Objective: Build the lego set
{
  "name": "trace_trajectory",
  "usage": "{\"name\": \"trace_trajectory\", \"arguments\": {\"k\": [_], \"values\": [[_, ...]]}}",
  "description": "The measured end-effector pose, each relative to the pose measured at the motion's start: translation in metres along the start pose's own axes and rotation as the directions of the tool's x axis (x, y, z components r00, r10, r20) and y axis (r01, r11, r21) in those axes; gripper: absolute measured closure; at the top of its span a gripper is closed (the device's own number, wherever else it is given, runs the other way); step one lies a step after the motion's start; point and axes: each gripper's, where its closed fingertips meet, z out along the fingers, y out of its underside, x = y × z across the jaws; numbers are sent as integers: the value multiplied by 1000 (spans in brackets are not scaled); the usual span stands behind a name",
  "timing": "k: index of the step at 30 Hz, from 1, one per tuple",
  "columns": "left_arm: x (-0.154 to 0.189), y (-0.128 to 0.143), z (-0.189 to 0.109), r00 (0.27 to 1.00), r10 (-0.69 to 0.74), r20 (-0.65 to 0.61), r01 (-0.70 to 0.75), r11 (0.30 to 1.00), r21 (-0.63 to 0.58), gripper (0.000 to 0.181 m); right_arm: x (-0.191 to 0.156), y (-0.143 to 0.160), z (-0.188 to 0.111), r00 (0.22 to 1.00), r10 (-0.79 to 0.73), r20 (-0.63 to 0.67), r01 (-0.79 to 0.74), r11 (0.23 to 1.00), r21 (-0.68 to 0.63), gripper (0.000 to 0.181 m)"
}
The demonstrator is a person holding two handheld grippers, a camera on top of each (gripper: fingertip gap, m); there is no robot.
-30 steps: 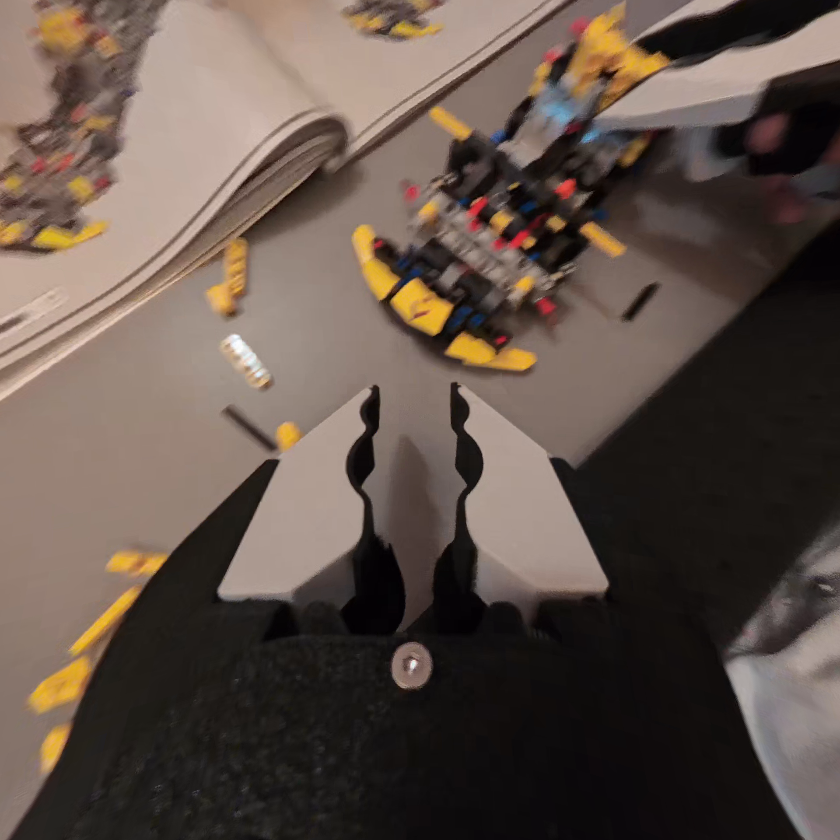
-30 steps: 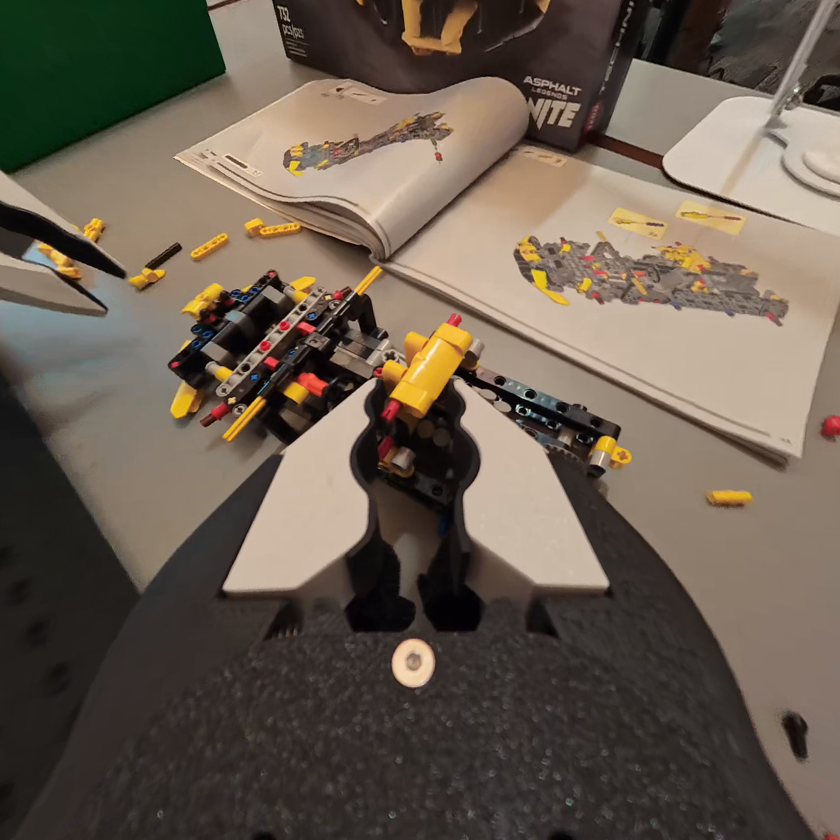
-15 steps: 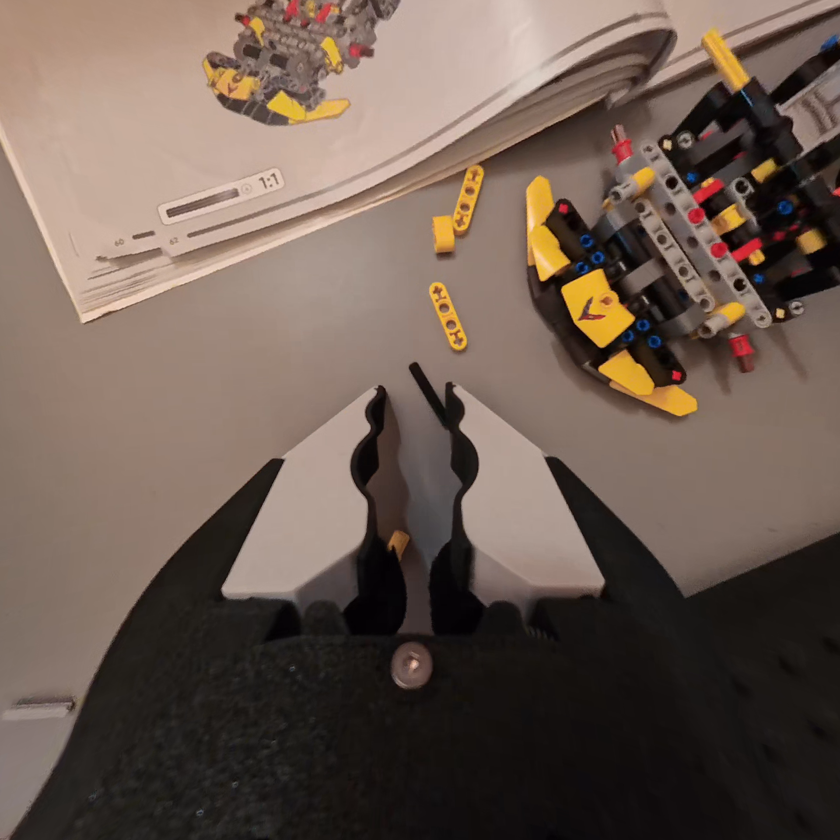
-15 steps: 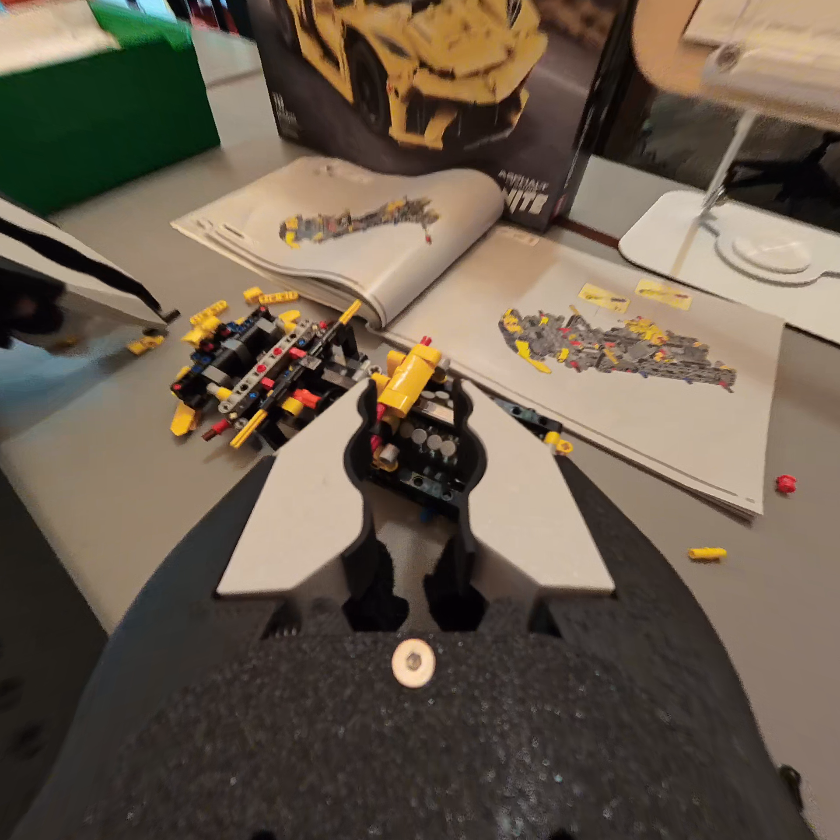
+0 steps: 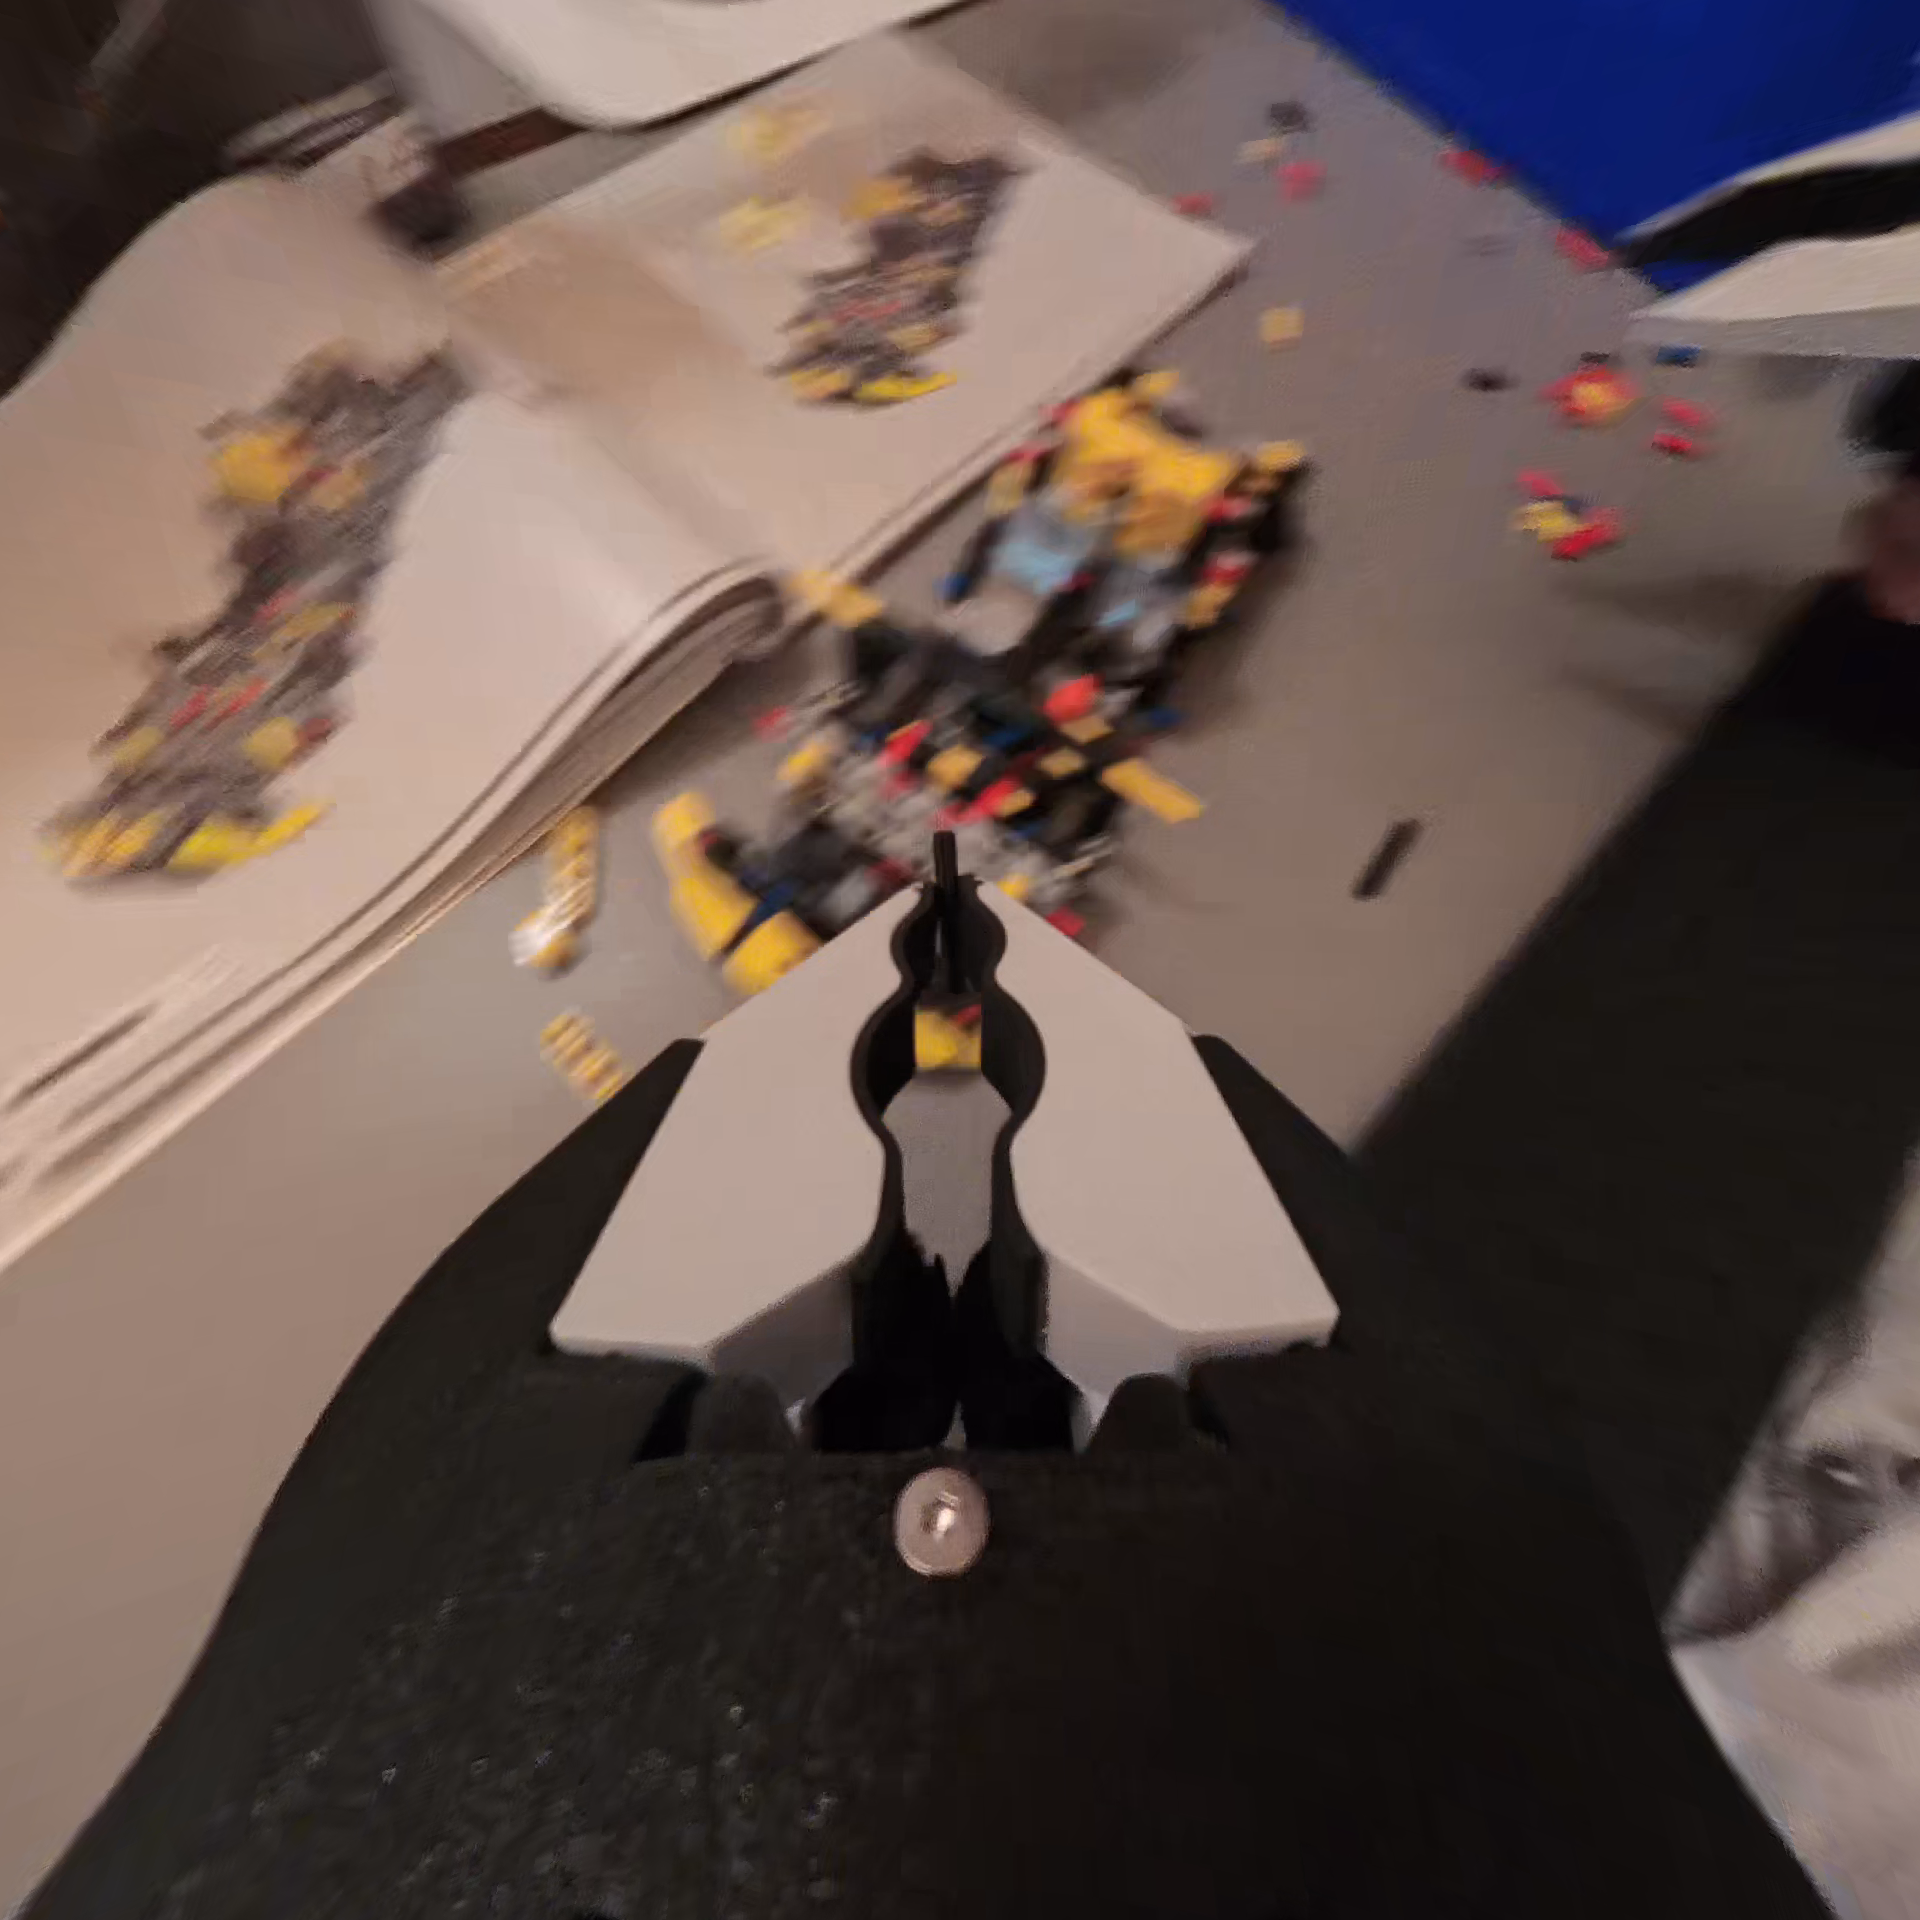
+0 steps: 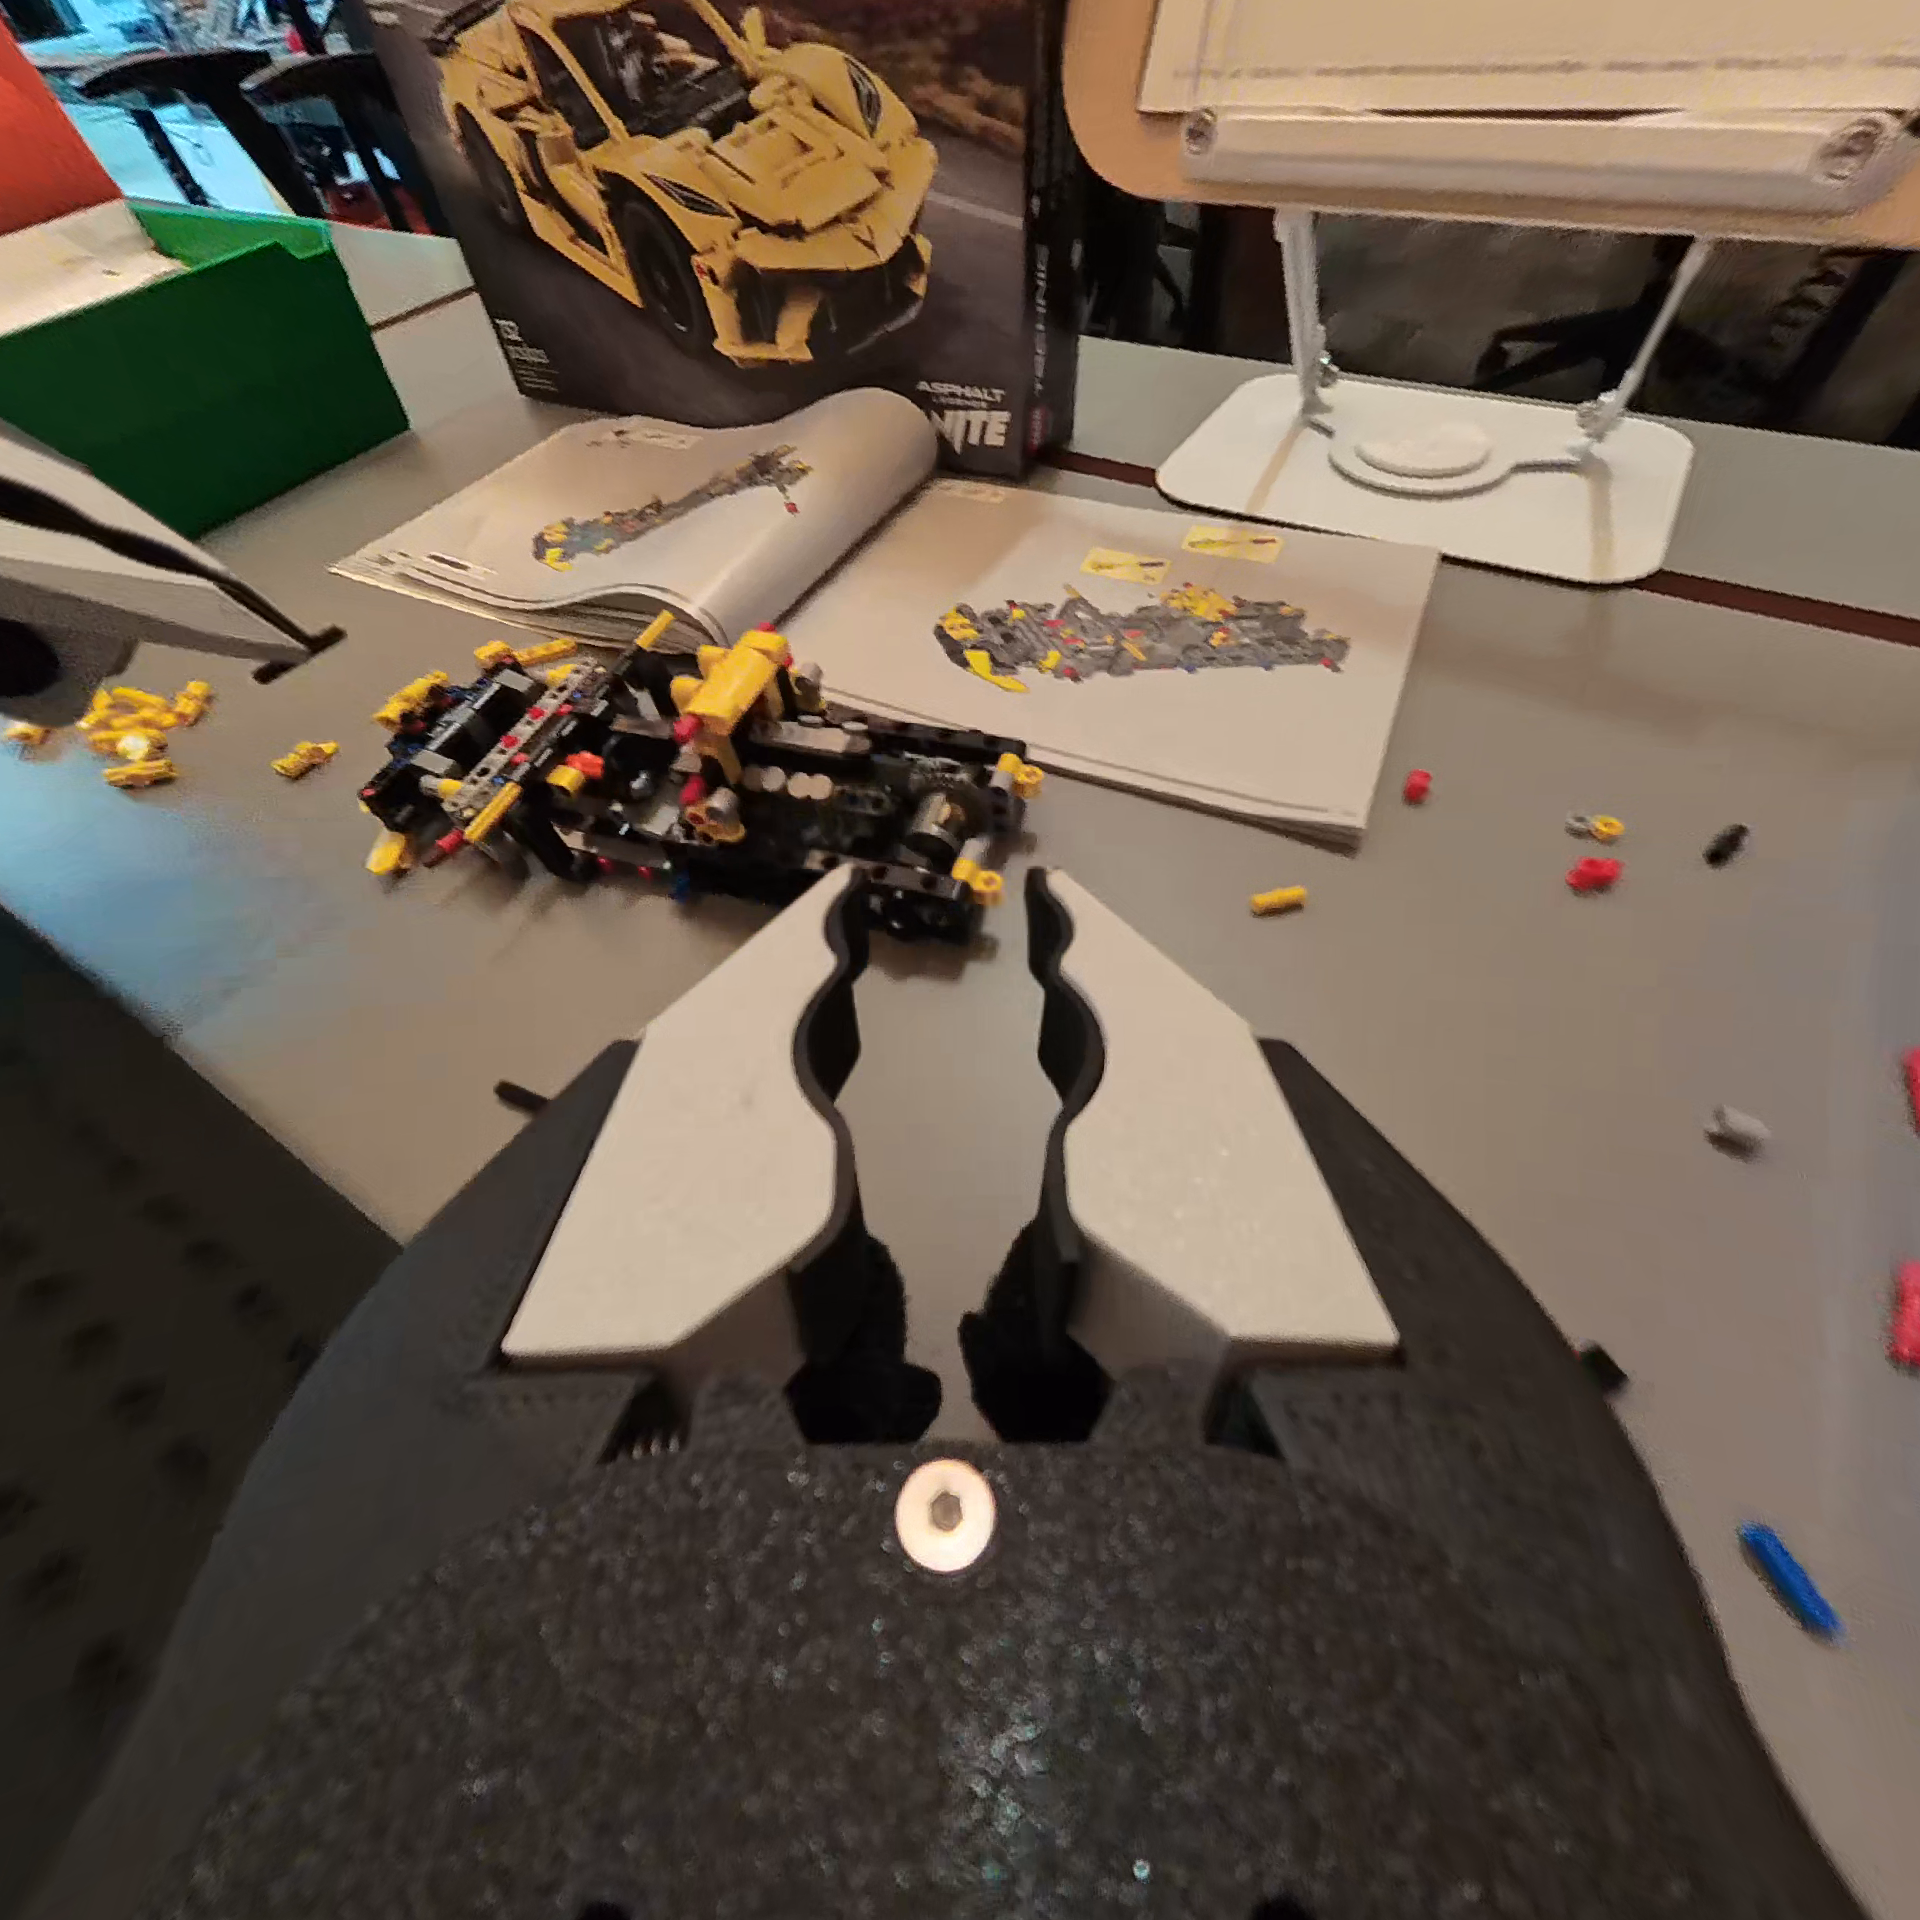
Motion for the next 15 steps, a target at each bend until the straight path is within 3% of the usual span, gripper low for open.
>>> {"name": "trace_trajectory", "arguments": {"k": [4,8,15], "values": [[84,-3,51,954,258,-155,-272,959,-81,177,4,15,-4,1000,28,-7,-28,999,-22,153],[91,11,91,930,339,-141,-361,914,-183,177,1,24,-5,999,42,2,-42,996,-74,157],[101,19,110,918,343,-199,-384,896,-223,177,-2,31,-13,997,69,40,-64,993,-103,157]]}}
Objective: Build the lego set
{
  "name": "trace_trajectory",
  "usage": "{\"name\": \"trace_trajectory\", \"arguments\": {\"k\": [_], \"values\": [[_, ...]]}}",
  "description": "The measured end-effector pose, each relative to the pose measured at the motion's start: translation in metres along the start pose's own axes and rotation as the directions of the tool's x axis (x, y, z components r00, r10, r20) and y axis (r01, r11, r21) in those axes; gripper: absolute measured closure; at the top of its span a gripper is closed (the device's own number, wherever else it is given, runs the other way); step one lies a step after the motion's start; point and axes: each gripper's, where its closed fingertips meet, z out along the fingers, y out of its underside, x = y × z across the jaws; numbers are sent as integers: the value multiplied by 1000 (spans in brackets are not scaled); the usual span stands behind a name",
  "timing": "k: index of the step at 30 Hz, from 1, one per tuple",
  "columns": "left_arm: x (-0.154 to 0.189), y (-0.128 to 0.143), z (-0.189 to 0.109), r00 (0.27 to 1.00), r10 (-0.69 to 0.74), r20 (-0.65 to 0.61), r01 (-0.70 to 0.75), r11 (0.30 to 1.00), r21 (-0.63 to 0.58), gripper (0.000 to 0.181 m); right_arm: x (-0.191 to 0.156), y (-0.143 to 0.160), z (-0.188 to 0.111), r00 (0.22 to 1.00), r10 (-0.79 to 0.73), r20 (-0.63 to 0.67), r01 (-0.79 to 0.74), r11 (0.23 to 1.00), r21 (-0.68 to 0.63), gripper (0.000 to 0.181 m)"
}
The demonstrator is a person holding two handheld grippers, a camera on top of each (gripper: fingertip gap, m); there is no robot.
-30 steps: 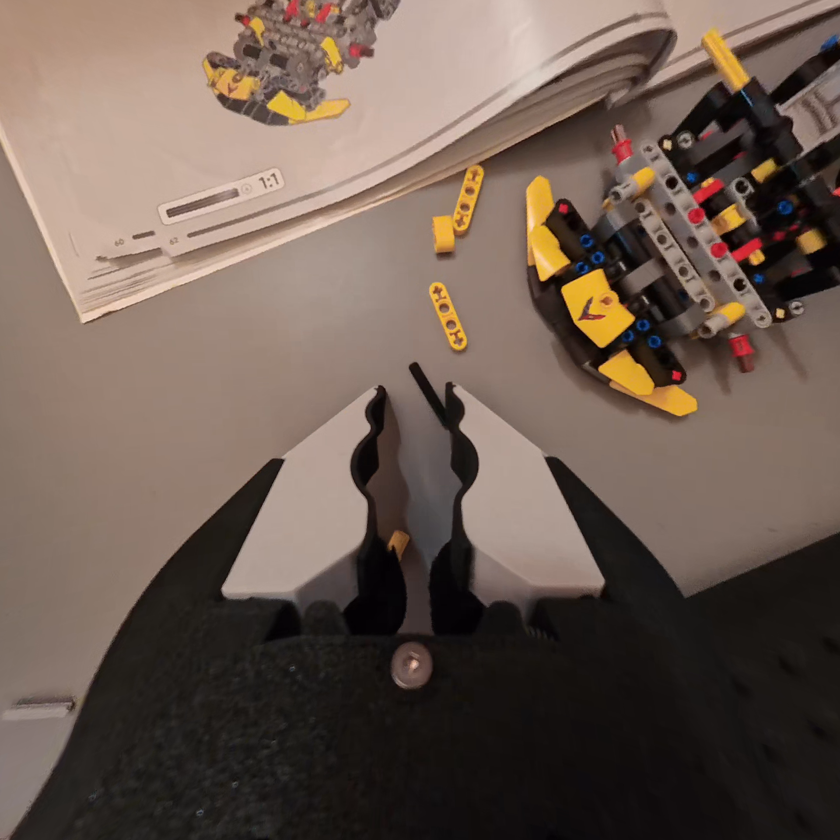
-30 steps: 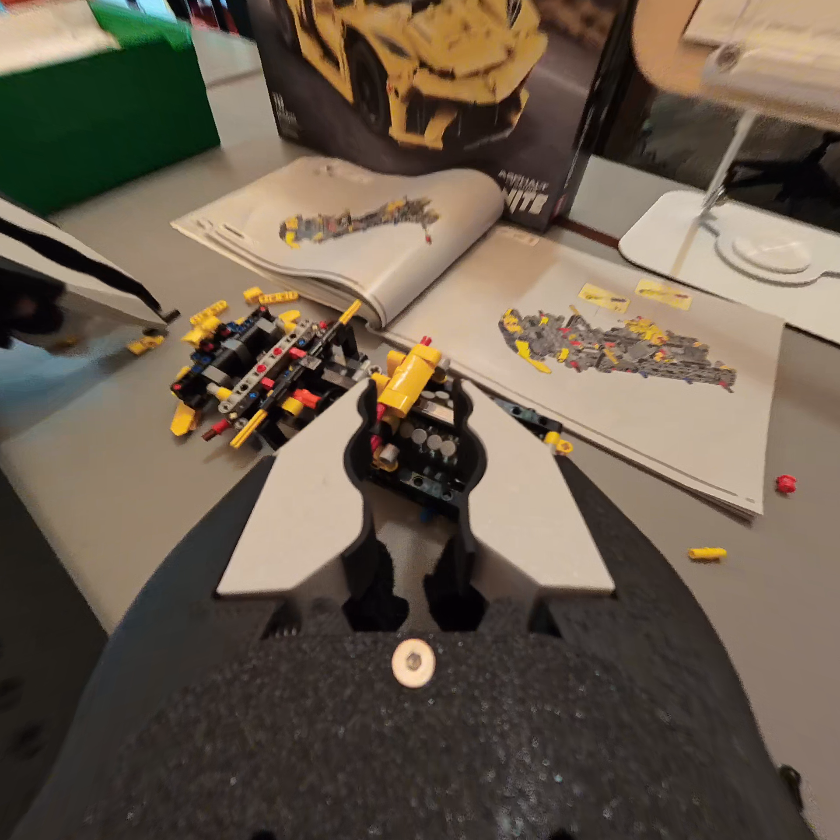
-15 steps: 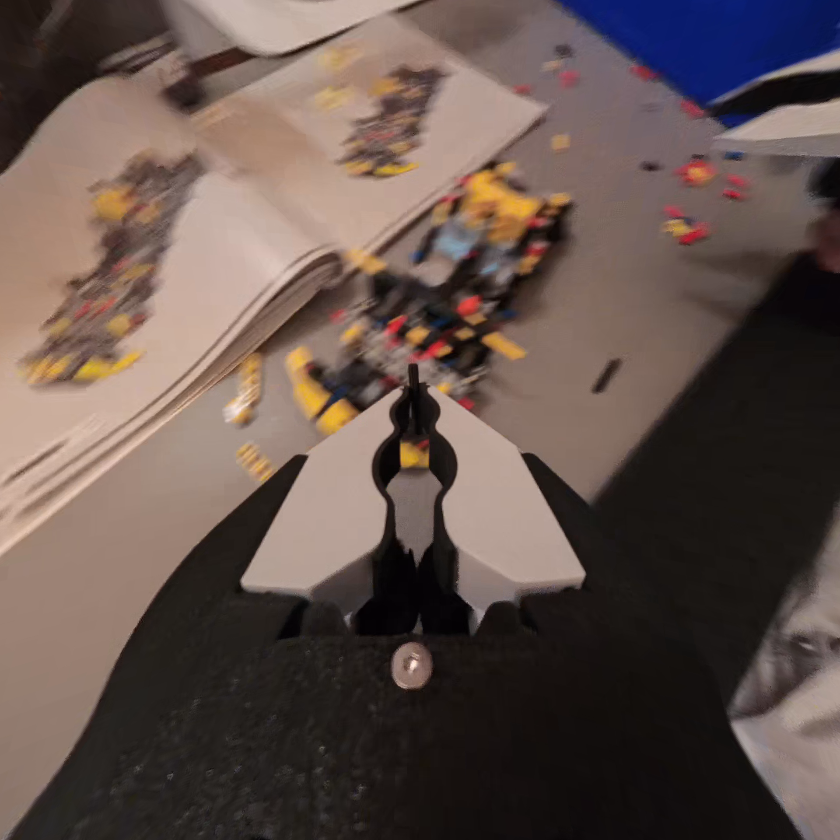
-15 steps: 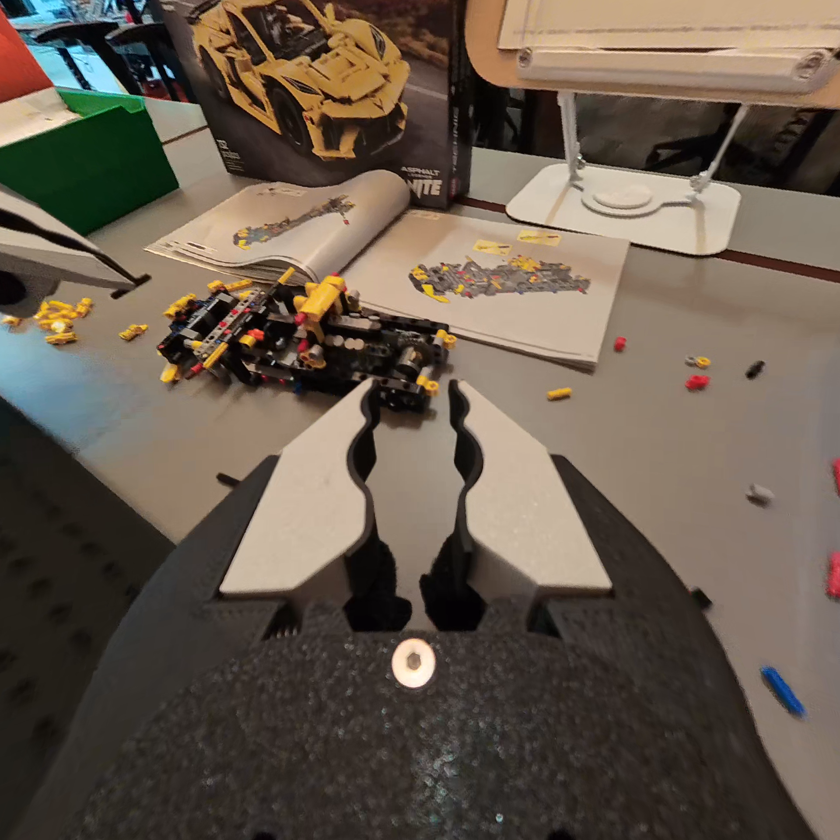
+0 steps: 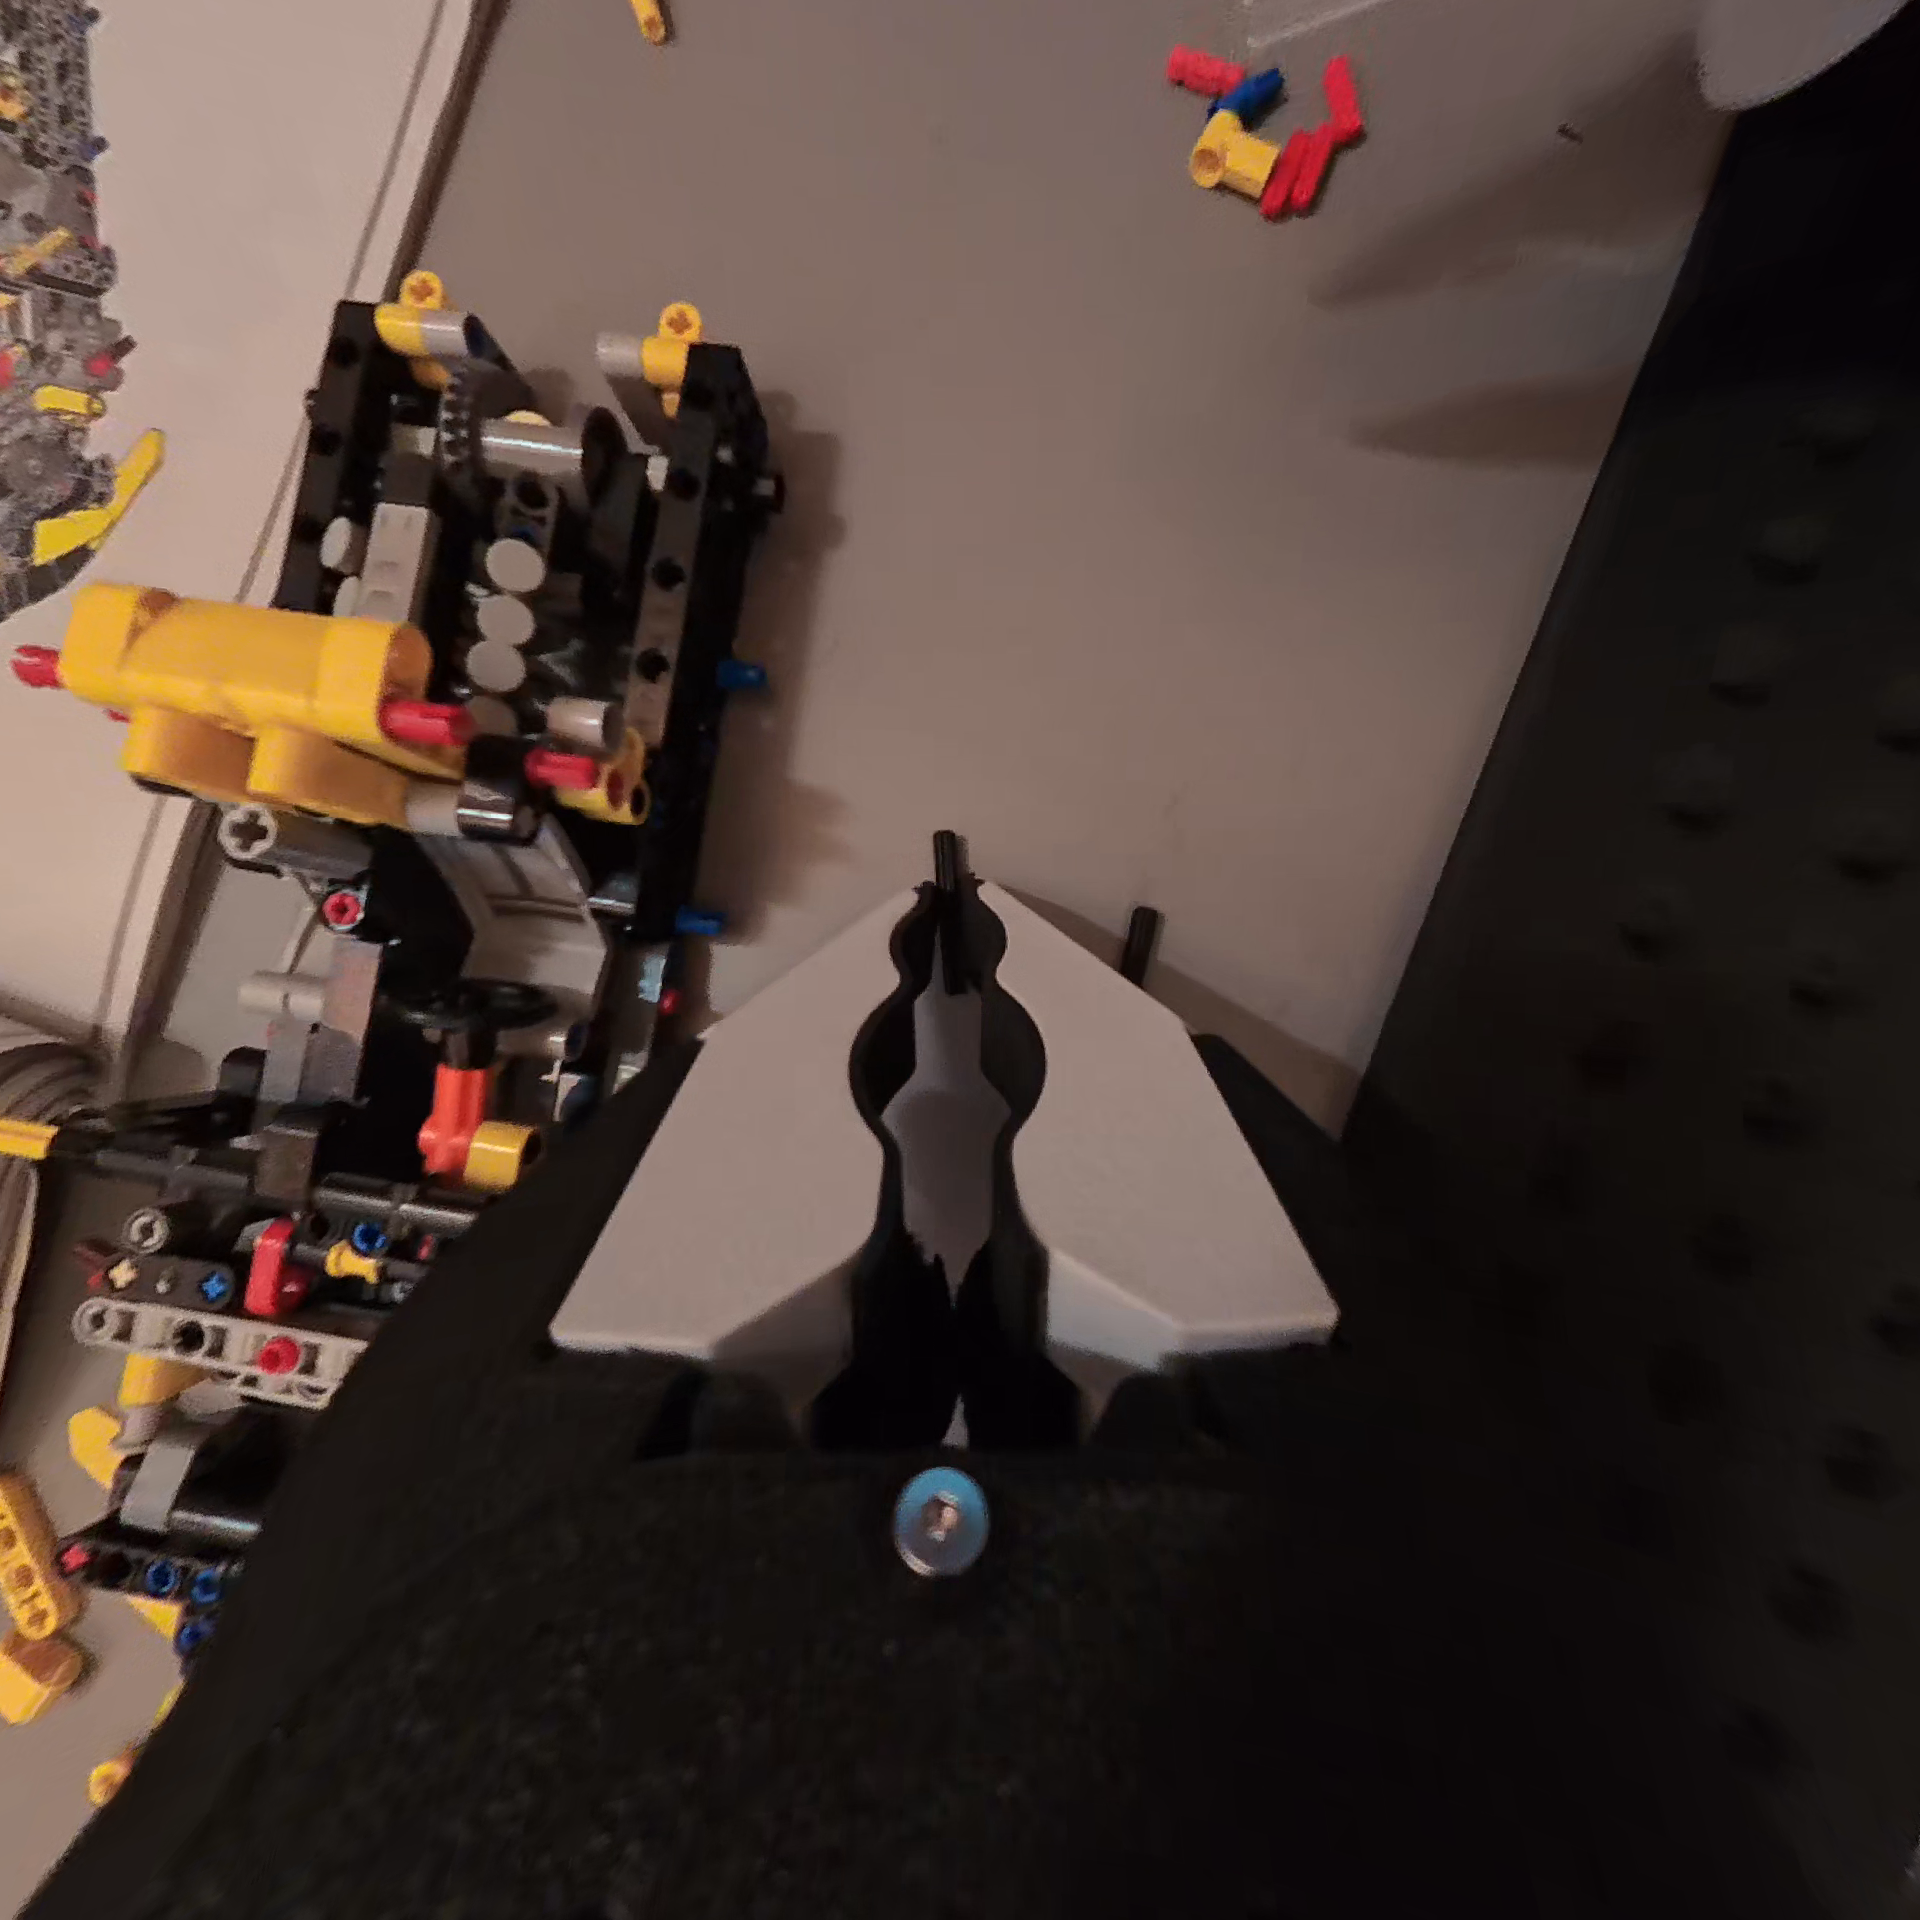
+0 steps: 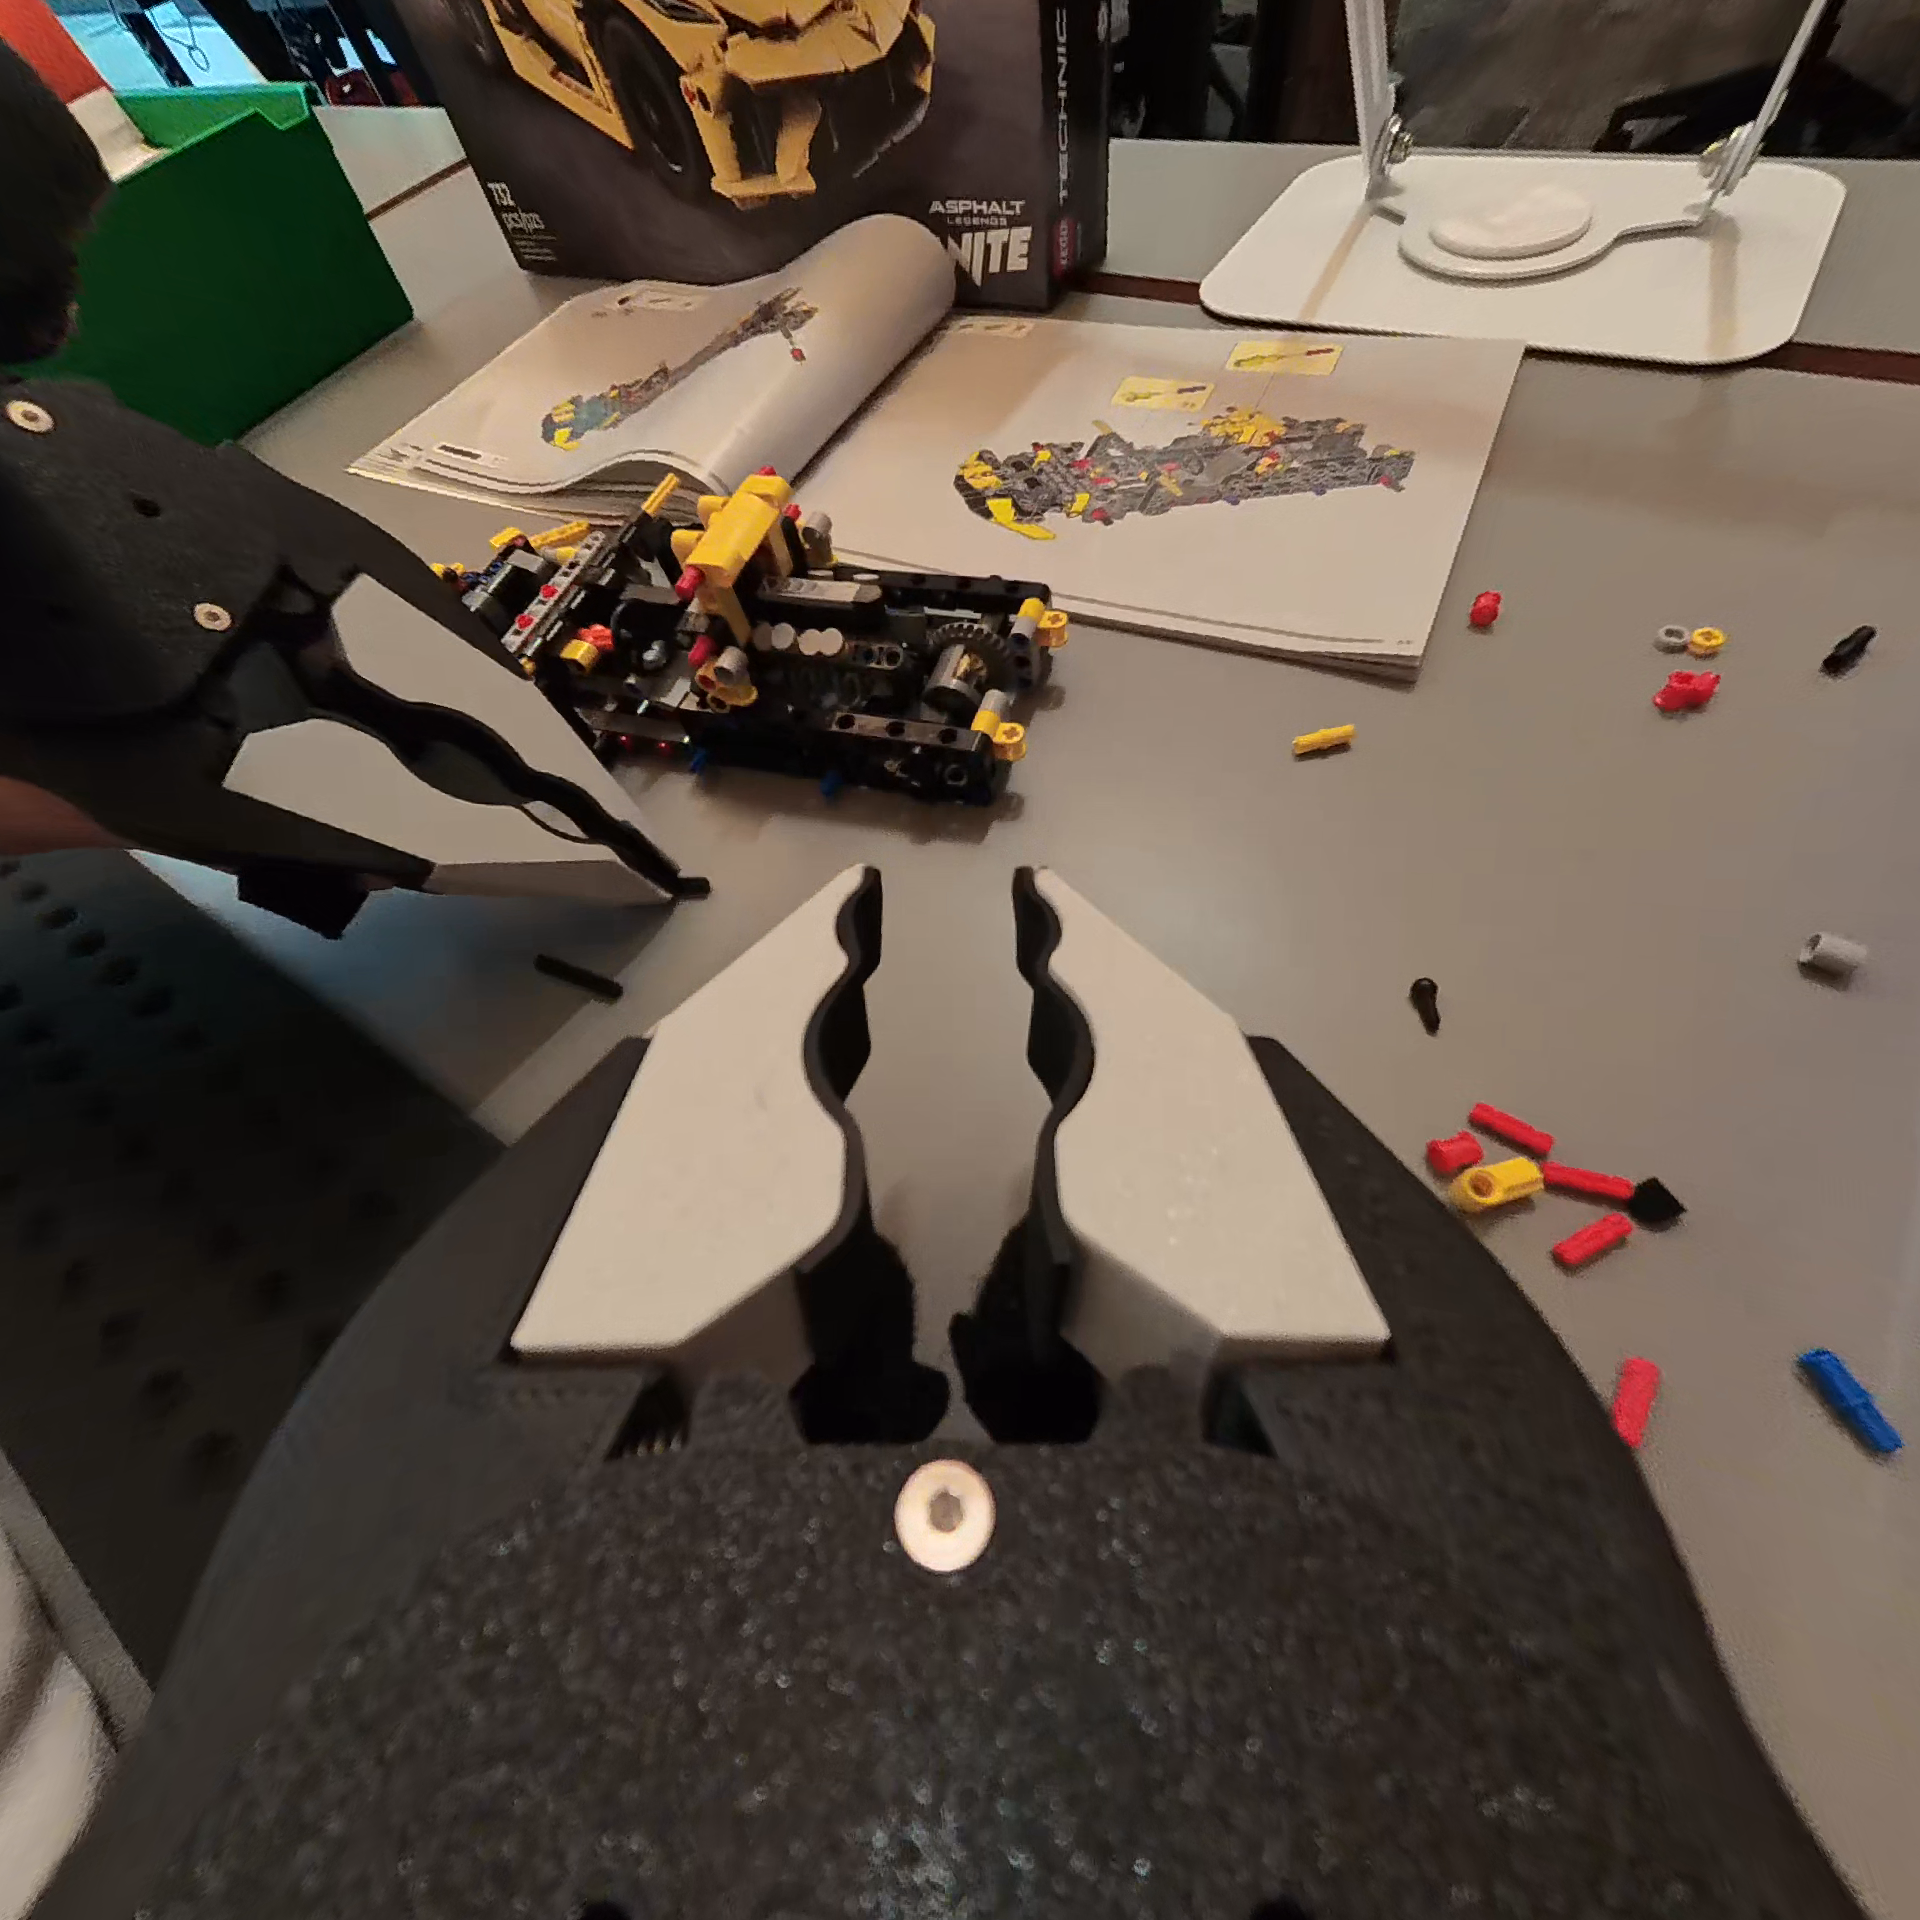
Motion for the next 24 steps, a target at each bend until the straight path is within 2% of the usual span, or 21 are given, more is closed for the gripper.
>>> {"name": "trace_trajectory", "arguments": {"k": [5,6,7,10,12,14,16,17,19,21,24], "values": [[3,-3,2,1000,-22,-6,22,1000,16,176,19,6,-13,998,-22,-57,20,999,-31,156],[3,-4,1,999,-33,-8,33,999,26,168,24,7,-16,998,-26,-64,24,999,-35,155],[4,-6,-1,999,-48,-18,49,998,44,156,29,9,-19,997,-36,-71,33,998,-44,153],[4,-24,-18,992,-102,-76,114,979,169,152,50,19,-24,989,-72,-130,60,993,-98,152],[-6,-43,-39,988,-118,-94,143,938,316,152,64,24,-23,982,-89,-167,67,989,-132,152],[-26,-58,-66,989,-132,-69,149,859,489,152,77,30,-21,975,-99,-197,65,983,-172,152],[-53,-63,-92,983,-180,-25,156,768,622,152,83,36,-20,979,-99,-177,60,975,-214,152],[-66,-62,-103,976,-217,-5,165,725,668,152,78,39,-20,988,-96,-121,66,971,-228,152],[-86,-52,-116,965,-262,15,175,685,708,152,69,44,-19,997,-64,-49,50,967,-251,153],[-102,-40,-120,953,-296,64,164,684,711,152,59,50,-20,996,-85,18,86,957,-276,155],[-112,-31,-125,942,-326,81,160,646,746,152,58,64,-31,988,-154,28,155,929,-335,158]]}}
